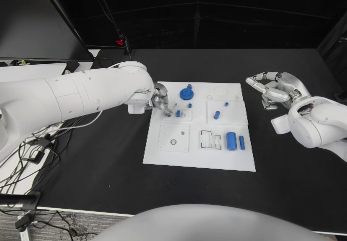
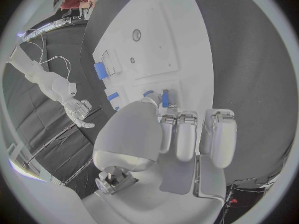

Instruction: Assemble the parts on the task board

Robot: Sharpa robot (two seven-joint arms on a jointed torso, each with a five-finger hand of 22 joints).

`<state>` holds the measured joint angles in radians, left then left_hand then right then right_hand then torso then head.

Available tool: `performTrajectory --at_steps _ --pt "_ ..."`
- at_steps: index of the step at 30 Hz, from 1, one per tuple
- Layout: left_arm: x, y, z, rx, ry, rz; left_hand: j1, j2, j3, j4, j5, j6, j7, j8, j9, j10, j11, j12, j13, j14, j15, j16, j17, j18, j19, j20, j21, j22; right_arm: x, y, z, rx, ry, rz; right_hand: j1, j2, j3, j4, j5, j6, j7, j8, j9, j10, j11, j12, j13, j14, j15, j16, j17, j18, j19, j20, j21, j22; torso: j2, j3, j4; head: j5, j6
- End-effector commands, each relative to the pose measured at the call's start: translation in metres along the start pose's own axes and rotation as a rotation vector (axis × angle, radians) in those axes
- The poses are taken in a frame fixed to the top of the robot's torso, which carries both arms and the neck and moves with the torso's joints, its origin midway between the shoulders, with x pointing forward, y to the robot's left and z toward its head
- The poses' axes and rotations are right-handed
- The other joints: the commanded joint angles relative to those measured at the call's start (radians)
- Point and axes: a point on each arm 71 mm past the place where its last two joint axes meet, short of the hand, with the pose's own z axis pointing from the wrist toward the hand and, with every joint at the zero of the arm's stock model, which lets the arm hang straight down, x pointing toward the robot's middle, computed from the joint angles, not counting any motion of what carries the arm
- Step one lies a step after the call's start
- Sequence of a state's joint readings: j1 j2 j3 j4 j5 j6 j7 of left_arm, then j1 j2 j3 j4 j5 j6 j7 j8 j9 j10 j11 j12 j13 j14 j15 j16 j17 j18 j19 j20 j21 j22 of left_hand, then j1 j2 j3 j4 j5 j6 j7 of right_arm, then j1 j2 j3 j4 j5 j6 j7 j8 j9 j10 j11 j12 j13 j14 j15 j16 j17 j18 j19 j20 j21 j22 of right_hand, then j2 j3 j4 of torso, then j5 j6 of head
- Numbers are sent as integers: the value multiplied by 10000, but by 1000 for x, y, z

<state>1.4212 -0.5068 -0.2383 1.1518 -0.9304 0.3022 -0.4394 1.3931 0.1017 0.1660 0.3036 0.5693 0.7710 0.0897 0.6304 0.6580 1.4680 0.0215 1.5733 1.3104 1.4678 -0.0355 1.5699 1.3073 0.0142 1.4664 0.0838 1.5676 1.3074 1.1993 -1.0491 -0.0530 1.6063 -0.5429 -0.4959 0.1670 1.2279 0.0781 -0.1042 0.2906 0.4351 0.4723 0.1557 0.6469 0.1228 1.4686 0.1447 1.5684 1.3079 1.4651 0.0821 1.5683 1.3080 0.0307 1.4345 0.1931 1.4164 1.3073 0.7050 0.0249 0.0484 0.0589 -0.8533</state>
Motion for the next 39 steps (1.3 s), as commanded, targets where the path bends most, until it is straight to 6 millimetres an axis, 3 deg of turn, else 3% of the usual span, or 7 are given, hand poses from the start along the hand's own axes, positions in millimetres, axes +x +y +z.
performTrajectory --at_steps 1,39 --pt "0 -1 1 -18 210 80 380 457 149 -98 63 153 -134 30 8 1028 -64 -25 2604 1030 -61 9 2635 -142 1044 -82 32 2634 1 2 0 -73 4 13 10 108 -45 -7 57 -77 717 47 -17 1022 70 24 2629 1057 58 25 2628 174 -23 21 -29 1993 5 -2 -6 -15 -26" --pt "1 2 4 -186 374 102 346 434 225 -99 68 135 -130 17 6 1028 -59 -25 2604 1030 -59 9 2635 -142 1044 -81 32 2634 0 1 0 -75 5 11 10 108 -45 -7 57 -77 717 47 -17 1022 70 24 2629 1057 58 25 2628 174 -23 21 -29 1993 -3 -3 6 -35 -77"
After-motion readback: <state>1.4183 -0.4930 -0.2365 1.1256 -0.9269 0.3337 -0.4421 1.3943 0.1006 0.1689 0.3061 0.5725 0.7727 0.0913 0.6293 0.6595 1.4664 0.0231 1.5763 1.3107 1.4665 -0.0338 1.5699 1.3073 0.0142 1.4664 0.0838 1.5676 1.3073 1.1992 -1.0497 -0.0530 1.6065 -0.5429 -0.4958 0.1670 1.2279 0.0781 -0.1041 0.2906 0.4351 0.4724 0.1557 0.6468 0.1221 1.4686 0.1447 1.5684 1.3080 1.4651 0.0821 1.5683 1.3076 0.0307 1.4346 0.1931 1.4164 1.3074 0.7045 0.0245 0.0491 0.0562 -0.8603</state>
